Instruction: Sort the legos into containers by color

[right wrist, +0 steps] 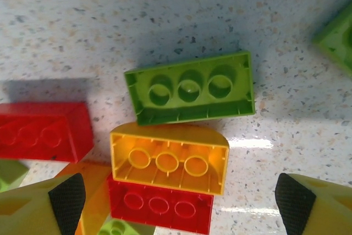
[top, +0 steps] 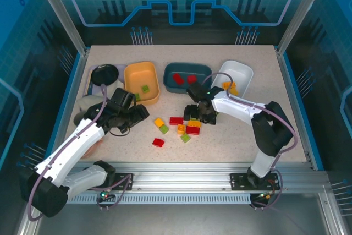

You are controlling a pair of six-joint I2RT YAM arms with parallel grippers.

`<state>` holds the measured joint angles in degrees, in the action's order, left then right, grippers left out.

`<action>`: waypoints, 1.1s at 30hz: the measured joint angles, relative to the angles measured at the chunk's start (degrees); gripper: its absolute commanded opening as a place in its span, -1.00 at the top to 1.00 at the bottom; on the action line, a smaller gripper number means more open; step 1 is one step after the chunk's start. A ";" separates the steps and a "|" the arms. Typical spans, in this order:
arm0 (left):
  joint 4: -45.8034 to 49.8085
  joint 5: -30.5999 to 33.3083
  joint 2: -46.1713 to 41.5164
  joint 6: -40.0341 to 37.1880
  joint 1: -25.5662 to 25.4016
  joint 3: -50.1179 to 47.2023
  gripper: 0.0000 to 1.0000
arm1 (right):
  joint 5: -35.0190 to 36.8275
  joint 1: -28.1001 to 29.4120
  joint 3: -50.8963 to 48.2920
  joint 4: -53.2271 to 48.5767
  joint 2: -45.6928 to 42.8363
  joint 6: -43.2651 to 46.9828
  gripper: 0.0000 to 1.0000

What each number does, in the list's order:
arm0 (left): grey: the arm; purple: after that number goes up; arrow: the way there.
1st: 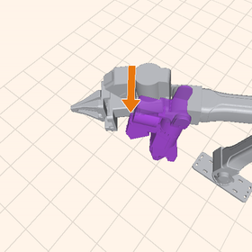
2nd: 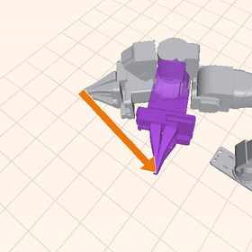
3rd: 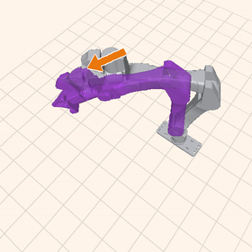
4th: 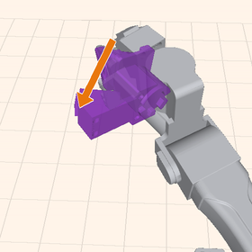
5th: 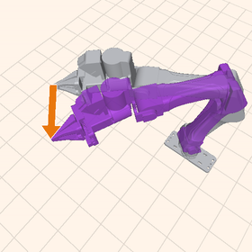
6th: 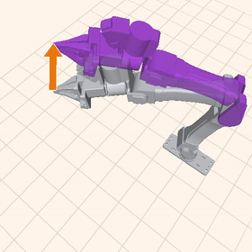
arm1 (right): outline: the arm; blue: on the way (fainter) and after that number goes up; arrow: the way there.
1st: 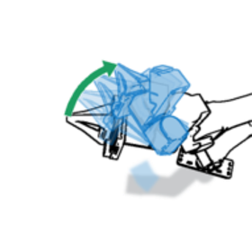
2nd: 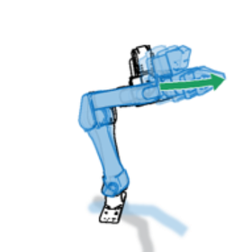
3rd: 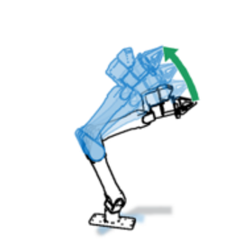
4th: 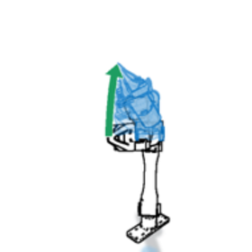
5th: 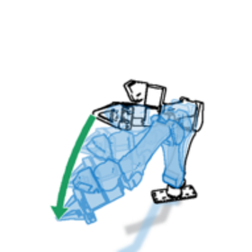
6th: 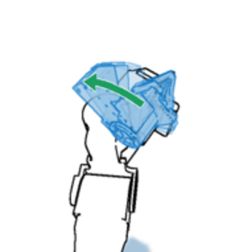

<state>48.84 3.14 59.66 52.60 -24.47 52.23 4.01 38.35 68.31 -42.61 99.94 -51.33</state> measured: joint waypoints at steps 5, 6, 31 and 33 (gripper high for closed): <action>-1.27 -0.42 0.02 -0.02 -0.42 0.02 -0.57 | 0.00 0.00 1.36 -0.94 3.13 -1.75 -0.84; -1.40 -0.48 0.02 -0.02 -0.46 0.02 -0.57 | 0.00 0.02 1.81 -1.09 3.65 -1.86 -0.84; -14.05 -10.45 -1.97 -0.26 -0.98 -3.28 -0.57 | 0.31 1.07 4.07 -2.51 9.57 -3.93 0.02; -15.39 -11.28 -1.97 -0.33 -1.01 -3.28 -0.57 | 1.29 1.11 4.07 -3.04 9.01 -3.69 0.05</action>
<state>33.45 -8.14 57.69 52.27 -25.47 48.95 5.30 39.46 72.38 -45.65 108.95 -55.02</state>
